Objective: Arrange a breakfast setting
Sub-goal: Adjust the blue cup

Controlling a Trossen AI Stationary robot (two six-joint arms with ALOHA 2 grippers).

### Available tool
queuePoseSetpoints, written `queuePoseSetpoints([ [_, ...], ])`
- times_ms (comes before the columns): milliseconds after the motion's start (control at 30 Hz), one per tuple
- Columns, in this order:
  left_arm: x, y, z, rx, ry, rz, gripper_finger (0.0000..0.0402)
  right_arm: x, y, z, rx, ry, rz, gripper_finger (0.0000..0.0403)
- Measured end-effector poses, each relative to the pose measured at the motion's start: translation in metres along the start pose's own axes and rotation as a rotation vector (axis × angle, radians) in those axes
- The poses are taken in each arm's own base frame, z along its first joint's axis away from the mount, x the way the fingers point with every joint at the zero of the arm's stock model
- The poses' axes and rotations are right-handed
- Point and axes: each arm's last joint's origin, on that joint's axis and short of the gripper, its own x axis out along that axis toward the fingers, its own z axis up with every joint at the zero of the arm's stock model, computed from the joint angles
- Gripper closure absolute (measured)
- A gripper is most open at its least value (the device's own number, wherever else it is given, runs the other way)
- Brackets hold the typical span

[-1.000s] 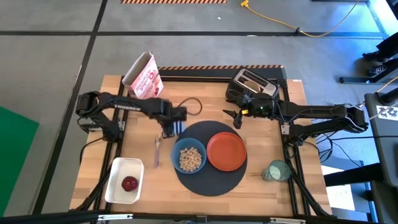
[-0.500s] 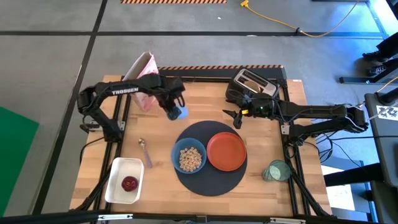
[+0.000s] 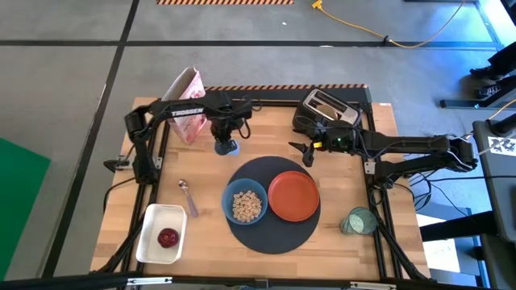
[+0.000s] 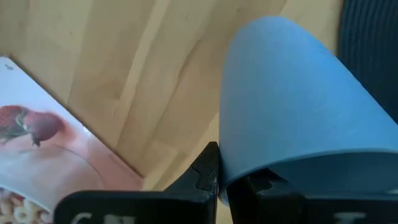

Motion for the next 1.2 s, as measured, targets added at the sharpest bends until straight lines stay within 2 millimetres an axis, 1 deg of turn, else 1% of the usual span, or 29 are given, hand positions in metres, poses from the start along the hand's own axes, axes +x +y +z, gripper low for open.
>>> queuePoseSetpoints([
  [100, 0.006, 0.0, 0.008, 0.056, 0.053, 0.004, 0.039, 0.0, 0.0, -0.001, -0.002, 0.008, 0.0, 0.0166],
  [367, 0.017, 0.002, 0.023, 0.176, 0.126, 0.001, 0.039, 0.0, 0.0, -0.002, -0.008, 0.025, -0.001, 0.0166],
  [600, 0.025, 0.007, 0.022, 0.204, 0.226, -0.004, 0.039, 0.0, 0.0, -0.003, -0.021, 0.027, -0.001, 0.0166],
  [800, 0.025, 0.009, 0.022, 0.221, 0.231, 0.024, 0.0385, 0.0, 0.0, -0.002, -0.021, 0.024, -0.001, 0.0166],
  [933, 0.025, 0.009, 0.022, 0.214, 0.23, 0.03, 0.0361, 0.0, 0.0, -0.002, -0.021, 0.024, -0.001, 0.0166],
  [1200, 0.025, 0.009, 0.023, 0.214, 0.221, 0.04, 0.0284, 0.0, 0.0, -0.002, -0.019, 0.024, -0.001, 0.0166],
])
